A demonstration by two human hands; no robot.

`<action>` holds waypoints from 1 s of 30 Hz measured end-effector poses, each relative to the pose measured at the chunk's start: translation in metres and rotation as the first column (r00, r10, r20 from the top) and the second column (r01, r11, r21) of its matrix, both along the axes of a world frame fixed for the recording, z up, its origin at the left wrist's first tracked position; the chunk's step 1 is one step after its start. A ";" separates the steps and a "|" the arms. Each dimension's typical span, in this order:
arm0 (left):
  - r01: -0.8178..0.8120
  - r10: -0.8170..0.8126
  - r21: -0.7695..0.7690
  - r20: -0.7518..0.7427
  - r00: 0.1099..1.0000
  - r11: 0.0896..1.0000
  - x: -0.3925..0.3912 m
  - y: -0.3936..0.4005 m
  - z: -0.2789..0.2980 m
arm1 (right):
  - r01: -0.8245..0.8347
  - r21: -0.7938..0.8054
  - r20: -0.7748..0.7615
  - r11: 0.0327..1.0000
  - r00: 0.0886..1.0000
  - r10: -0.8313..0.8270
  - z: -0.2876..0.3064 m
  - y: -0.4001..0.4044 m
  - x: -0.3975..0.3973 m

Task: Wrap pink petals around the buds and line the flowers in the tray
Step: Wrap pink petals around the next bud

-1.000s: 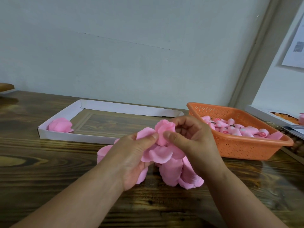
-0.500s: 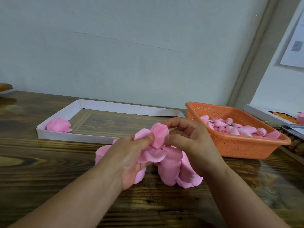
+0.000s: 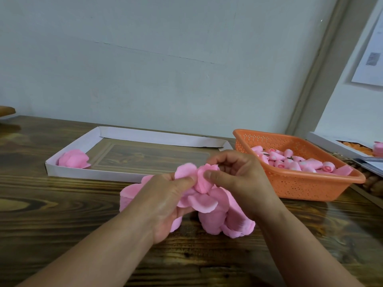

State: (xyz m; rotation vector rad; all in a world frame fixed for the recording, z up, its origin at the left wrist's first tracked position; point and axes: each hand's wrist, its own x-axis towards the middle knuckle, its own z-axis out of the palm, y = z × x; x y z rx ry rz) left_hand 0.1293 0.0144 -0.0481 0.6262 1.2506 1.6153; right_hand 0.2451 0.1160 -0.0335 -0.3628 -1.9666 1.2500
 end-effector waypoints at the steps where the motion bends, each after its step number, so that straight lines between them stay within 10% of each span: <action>1: -0.015 0.015 -0.001 0.012 1.000 1.000 0.000 0.000 0.000 | 0.018 -0.019 -0.021 1.000 1.000 -0.019 -0.001 0.001 0.000; 30: -0.144 0.131 -0.046 -0.214 0.968 0.989 0.005 0.002 -0.003 | -0.177 0.203 0.137 0.963 0.979 0.151 0.008 0.000 0.010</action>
